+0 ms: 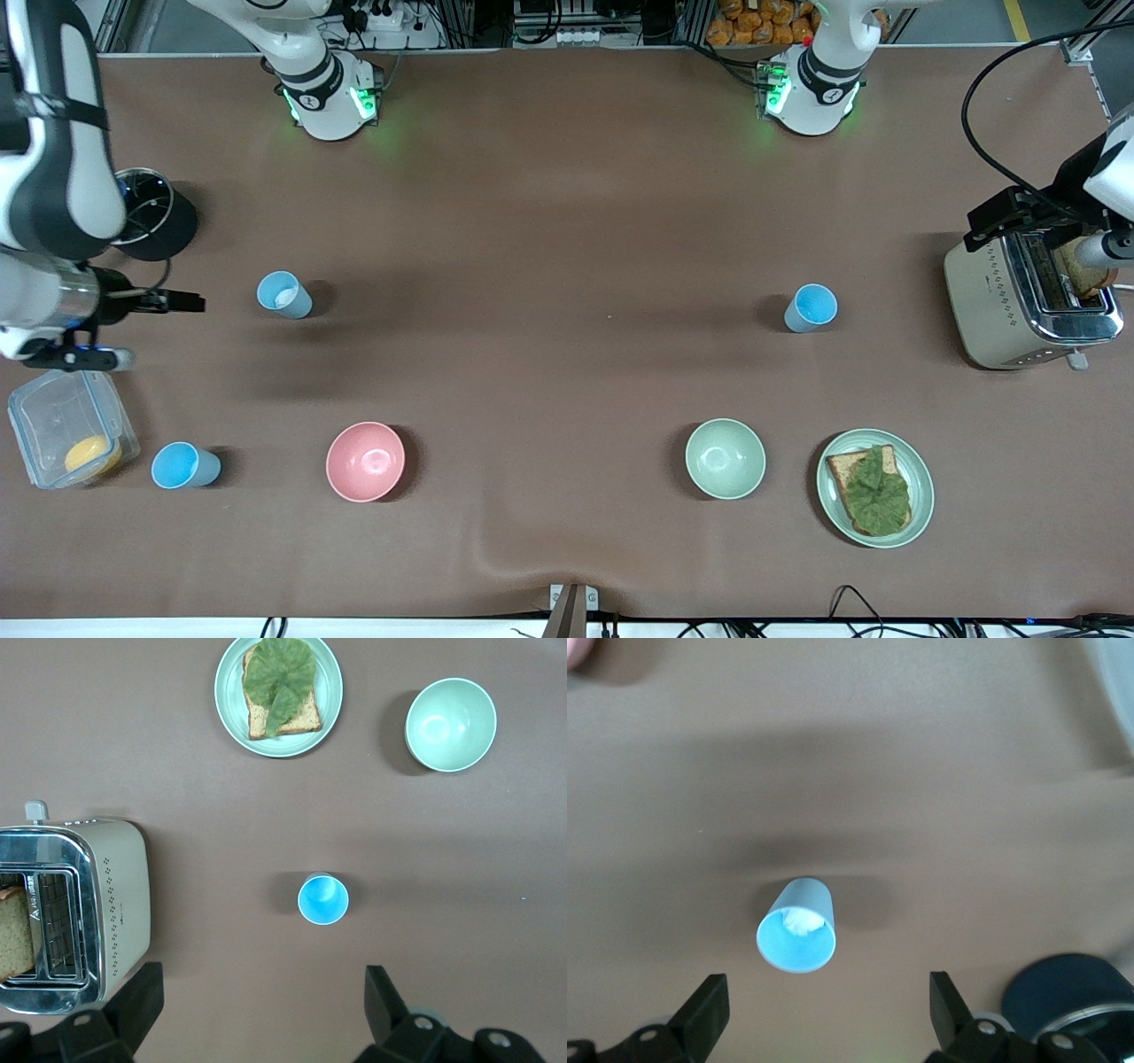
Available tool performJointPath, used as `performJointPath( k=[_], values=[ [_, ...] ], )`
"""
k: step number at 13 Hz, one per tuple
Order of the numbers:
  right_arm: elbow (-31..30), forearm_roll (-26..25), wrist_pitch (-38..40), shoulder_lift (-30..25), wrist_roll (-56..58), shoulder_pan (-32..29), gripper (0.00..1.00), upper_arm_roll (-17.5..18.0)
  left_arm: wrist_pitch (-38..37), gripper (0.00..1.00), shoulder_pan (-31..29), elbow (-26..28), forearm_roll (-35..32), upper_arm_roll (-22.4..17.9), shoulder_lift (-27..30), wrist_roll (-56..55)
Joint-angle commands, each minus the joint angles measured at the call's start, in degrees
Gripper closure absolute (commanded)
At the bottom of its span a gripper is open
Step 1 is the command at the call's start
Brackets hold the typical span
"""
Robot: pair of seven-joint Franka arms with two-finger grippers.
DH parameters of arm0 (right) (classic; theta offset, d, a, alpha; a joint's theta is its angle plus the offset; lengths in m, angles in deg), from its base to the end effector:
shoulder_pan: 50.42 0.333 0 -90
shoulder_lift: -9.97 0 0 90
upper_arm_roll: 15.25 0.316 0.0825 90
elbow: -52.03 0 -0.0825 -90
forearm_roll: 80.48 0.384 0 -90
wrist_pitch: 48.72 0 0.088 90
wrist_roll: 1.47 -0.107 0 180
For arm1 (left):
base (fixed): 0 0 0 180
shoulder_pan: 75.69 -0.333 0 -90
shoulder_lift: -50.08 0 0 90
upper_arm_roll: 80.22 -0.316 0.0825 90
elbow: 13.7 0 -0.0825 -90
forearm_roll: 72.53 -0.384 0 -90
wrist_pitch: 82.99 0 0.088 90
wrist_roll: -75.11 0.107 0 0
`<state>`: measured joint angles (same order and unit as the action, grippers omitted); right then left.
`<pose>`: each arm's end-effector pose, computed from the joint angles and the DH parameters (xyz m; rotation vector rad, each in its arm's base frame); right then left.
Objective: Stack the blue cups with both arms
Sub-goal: 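Reach the right gripper down to the light-blue cup and grasp it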
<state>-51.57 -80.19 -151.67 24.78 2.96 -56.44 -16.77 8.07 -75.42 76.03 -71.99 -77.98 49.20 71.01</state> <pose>0.5889 -0.0767 0.3807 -3.0864 0.0866 0.4170 0.5605 -0.0254 0.6198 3.1308 0.0437 0.0114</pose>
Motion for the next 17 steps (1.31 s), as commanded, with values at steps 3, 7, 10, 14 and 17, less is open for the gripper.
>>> performJointPath(
  k=[3, 7, 10, 14, 17],
  values=[
    [-17.14, 0.33, -14.89, -5.32, 1.20, -0.49, 0.00, 0.47, 0.08, 0.00, 0.18, -1.04, -1.77, 0.22, -0.26, -0.12],
    [-23.05, 0.33, -22.90, -4.19, 1.47, -0.40, 0.00, 0.47, 0.26, 0.00, 0.09, -1.04, -1.77, 0.31, -0.26, -0.12],
    [-23.05, 0.33, -23.00, -2.08, 2.17, -0.75, 0.00, 0.47, 0.43, 0.00, 0.62, -1.04, -1.77, 0.40, -0.26, -0.12],
    [-22.97, 0.42, -22.91, -0.49, 2.08, -0.66, 0.25, 0.55, 0.43, 0.00, 0.62, -1.04, -1.77, 0.40, -0.26, -0.12],
    [-22.97, 0.50, -22.56, 0.74, 2.08, -0.93, 0.64, 0.64, 0.43, 0.00, 0.44, -1.04, -1.77, 0.40, -0.26, -0.12]
  ],
)
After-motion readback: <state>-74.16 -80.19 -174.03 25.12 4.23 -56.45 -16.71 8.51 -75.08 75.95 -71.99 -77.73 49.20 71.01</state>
